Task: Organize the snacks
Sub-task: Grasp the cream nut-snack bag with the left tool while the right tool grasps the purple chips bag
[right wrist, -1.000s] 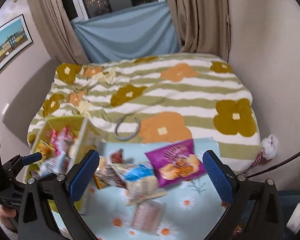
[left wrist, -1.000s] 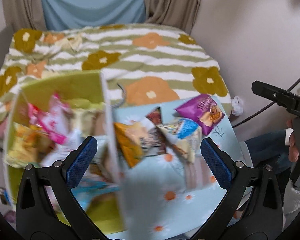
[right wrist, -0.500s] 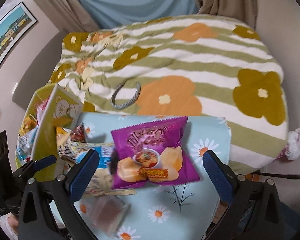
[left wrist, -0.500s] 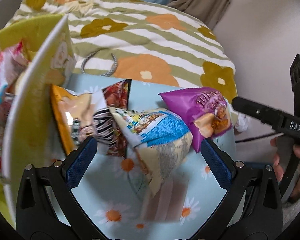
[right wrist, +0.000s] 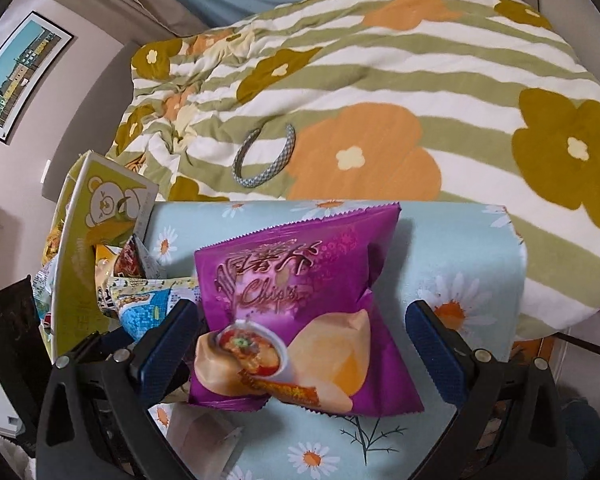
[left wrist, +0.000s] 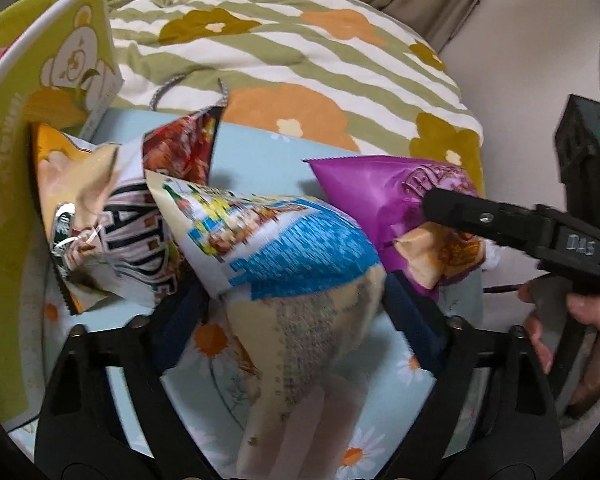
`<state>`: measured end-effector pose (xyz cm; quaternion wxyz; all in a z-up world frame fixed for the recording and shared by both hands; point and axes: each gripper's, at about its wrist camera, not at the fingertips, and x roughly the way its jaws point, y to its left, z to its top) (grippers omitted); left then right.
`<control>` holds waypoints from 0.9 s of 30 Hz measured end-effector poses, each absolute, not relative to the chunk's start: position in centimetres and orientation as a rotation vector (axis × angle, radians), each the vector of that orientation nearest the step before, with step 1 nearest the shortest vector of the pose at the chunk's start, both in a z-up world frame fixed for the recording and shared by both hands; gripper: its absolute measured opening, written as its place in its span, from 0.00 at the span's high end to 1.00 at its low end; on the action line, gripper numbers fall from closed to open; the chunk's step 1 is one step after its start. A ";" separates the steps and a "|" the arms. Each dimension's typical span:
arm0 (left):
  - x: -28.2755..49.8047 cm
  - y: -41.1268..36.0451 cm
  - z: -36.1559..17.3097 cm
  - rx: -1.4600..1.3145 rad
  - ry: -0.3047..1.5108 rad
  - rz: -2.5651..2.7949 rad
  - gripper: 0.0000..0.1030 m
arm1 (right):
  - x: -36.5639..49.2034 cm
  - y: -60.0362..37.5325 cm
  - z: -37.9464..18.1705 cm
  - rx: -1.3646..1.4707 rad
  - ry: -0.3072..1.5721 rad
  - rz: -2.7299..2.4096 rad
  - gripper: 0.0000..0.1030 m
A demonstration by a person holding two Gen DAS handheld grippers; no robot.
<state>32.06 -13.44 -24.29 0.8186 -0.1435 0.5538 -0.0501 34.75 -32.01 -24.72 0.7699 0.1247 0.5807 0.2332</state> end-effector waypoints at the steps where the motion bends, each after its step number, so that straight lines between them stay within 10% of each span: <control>1: 32.1 -13.5 -24.3 -0.303 1.183 -0.108 0.21 | 34.8 -32.0 -24.9 0.269 1.264 0.509 0.00; 17: 30.9 -14.4 -23.8 -0.211 1.215 -0.132 0.42 | 35.2 -31.2 -26.2 0.280 1.283 0.557 0.00; 27: 30.2 -14.6 -23.1 -0.169 1.197 -0.139 0.43 | 34.3 -31.5 -25.8 0.270 1.262 0.606 0.36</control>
